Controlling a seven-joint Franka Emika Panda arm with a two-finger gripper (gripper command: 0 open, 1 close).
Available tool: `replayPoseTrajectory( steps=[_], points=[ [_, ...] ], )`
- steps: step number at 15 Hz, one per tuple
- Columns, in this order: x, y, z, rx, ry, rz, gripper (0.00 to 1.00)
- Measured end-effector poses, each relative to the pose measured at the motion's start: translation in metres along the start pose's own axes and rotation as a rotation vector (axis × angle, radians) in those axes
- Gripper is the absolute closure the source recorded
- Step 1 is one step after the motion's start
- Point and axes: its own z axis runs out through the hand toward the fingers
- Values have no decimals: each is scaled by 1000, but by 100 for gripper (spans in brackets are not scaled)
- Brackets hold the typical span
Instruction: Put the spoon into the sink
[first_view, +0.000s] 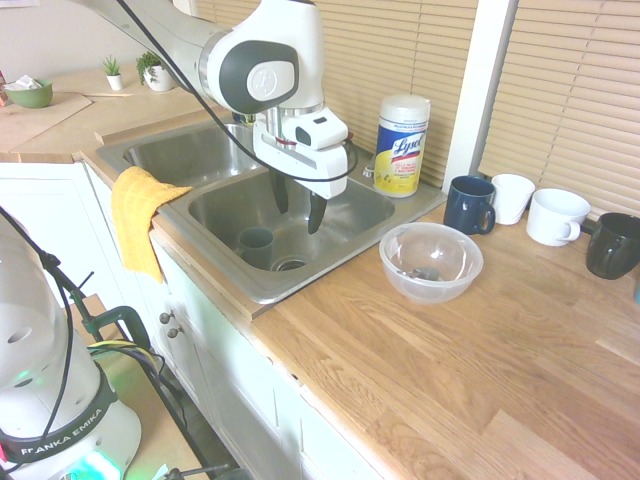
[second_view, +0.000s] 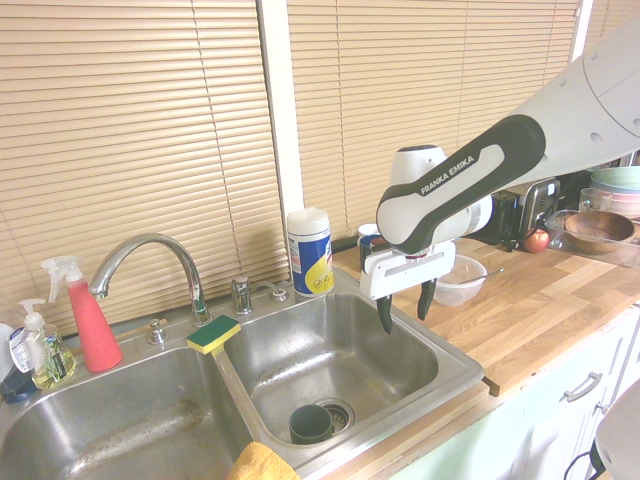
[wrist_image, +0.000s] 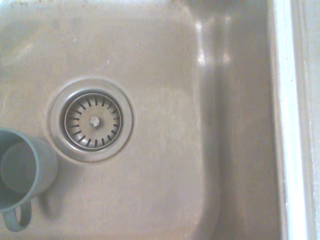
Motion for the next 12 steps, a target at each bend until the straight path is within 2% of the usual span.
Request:
replayPoseTrajectory(
  steps=[5, 8, 12],
  points=[
    [7, 2, -12, 45, 40, 7, 0],
    [23, 18, -46, 97, 85, 24, 0],
    [55, 50, -83, 111, 160, 44, 0]
  ],
)
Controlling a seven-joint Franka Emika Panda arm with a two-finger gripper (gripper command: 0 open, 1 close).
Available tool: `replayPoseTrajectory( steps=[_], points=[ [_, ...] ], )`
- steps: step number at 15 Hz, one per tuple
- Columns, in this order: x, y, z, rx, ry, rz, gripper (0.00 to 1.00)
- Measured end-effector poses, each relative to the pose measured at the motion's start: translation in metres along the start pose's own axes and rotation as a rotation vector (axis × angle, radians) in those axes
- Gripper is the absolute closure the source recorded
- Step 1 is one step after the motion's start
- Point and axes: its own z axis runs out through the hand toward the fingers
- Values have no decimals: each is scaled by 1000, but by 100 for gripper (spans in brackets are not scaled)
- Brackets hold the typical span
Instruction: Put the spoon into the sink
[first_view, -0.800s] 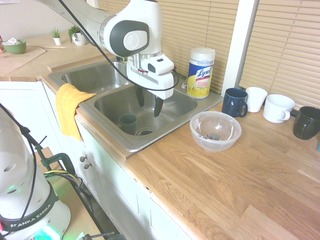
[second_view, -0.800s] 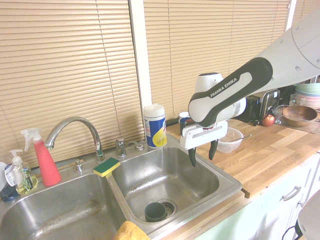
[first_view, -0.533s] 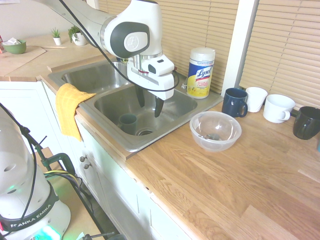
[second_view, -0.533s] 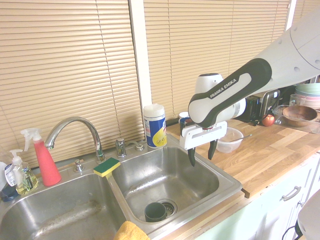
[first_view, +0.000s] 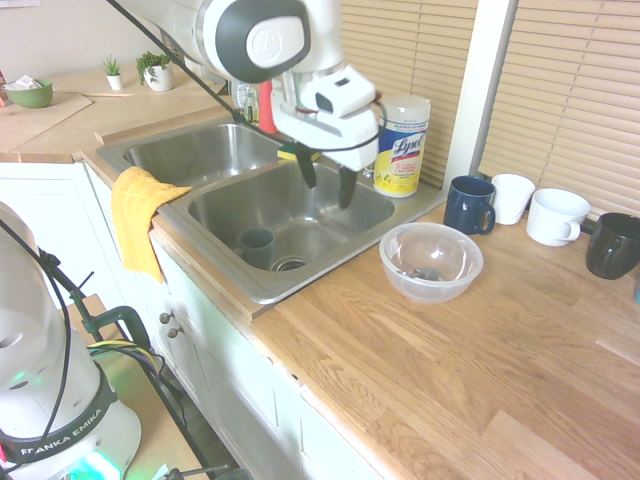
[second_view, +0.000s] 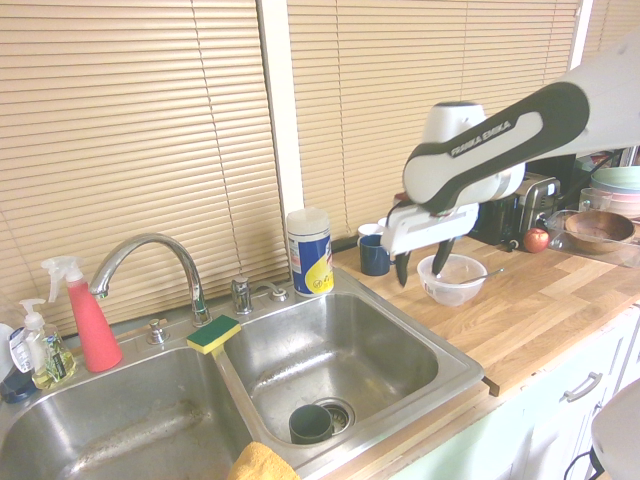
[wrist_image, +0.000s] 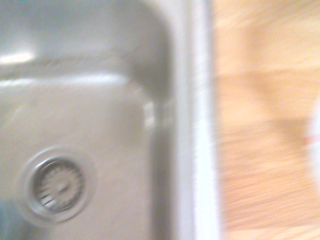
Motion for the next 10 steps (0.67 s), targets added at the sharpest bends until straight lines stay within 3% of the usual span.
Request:
replayPoseTrajectory(
  steps=[5, 10],
  points=[
    [45, 38, -13, 9, 17, 44, 0],
    [81, 62, 13, -24, -5, 99, 0]
  ],
)
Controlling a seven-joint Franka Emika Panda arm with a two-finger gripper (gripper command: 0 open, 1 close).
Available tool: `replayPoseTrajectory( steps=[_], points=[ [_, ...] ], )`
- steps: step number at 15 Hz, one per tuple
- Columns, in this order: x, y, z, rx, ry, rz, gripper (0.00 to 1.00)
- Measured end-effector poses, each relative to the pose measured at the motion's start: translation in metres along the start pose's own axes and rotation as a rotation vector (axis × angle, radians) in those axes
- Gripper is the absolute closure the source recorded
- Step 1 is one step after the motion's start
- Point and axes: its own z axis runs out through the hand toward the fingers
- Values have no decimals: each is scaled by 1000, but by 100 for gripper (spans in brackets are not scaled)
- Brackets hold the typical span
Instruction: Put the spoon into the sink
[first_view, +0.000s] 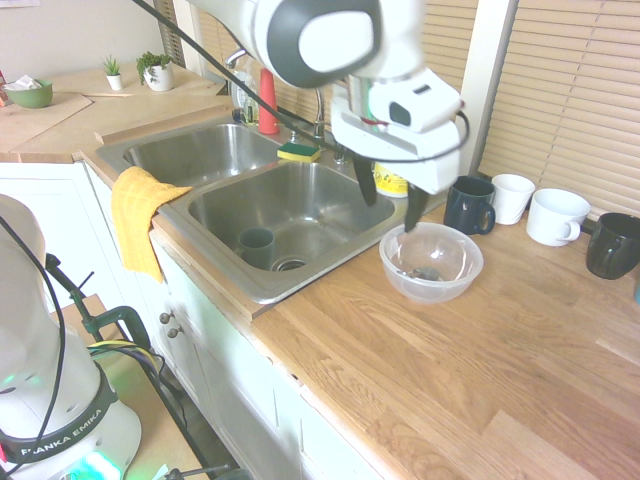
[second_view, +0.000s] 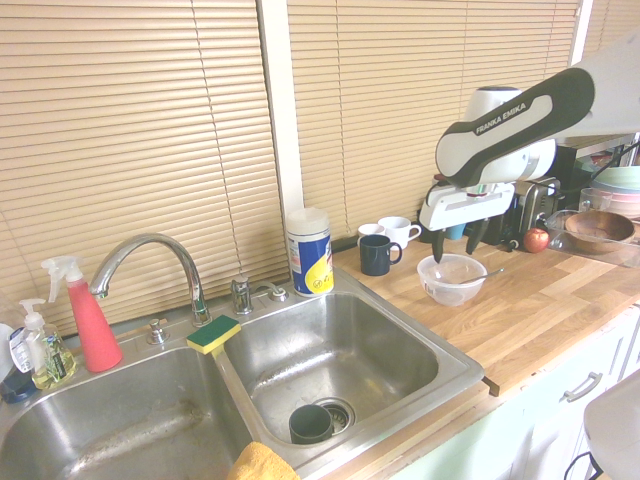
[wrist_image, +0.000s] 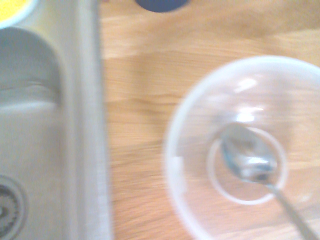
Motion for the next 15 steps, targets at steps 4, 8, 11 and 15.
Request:
replayPoseTrajectory(
  steps=[4, 8, 11, 15],
  points=[
    [39, 9, 24, -33, -11, 30, 0],
    [61, 1, 53, -86, -26, 5, 0],
    [55, -9, 69, -123, -36, -46, 100],
    [48, -12, 81, -171, -42, -71, 100]
  ],
)
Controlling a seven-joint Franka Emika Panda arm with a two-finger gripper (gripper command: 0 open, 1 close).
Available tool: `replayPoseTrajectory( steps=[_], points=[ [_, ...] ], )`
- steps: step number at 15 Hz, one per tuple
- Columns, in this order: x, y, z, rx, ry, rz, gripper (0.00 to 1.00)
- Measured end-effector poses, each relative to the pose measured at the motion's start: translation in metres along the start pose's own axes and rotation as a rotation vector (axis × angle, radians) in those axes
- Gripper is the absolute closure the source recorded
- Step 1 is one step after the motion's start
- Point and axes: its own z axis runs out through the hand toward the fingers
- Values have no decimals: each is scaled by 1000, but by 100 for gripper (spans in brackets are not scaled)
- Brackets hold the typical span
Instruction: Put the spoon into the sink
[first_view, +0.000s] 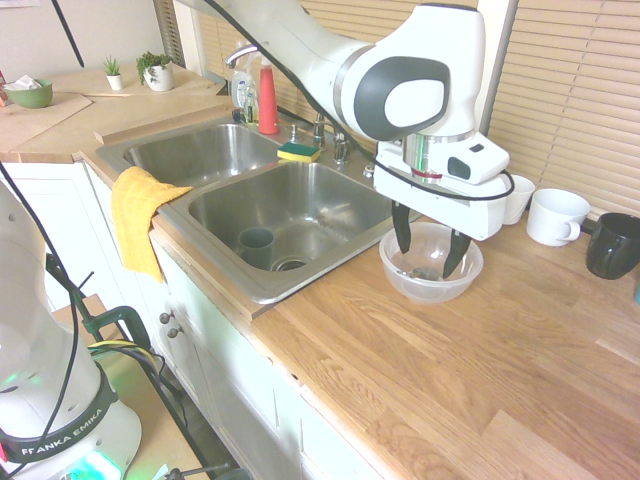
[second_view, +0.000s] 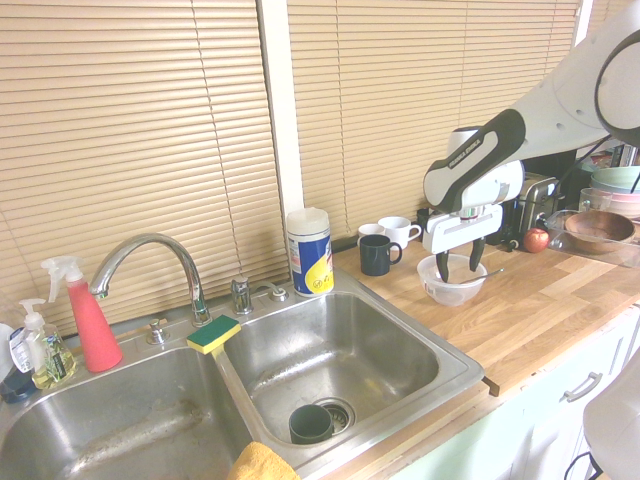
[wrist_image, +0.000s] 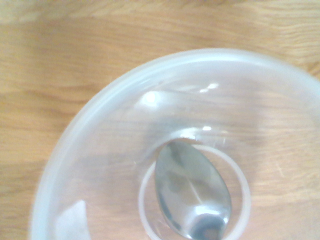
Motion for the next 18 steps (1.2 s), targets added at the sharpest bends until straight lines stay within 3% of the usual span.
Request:
replayPoseTrajectory(
  steps=[6, 18],
  points=[
    [-9, 12, 11, -53, -33, 16, 100],
    [-17, 13, 18, -65, -52, 29, 100]
  ],
)
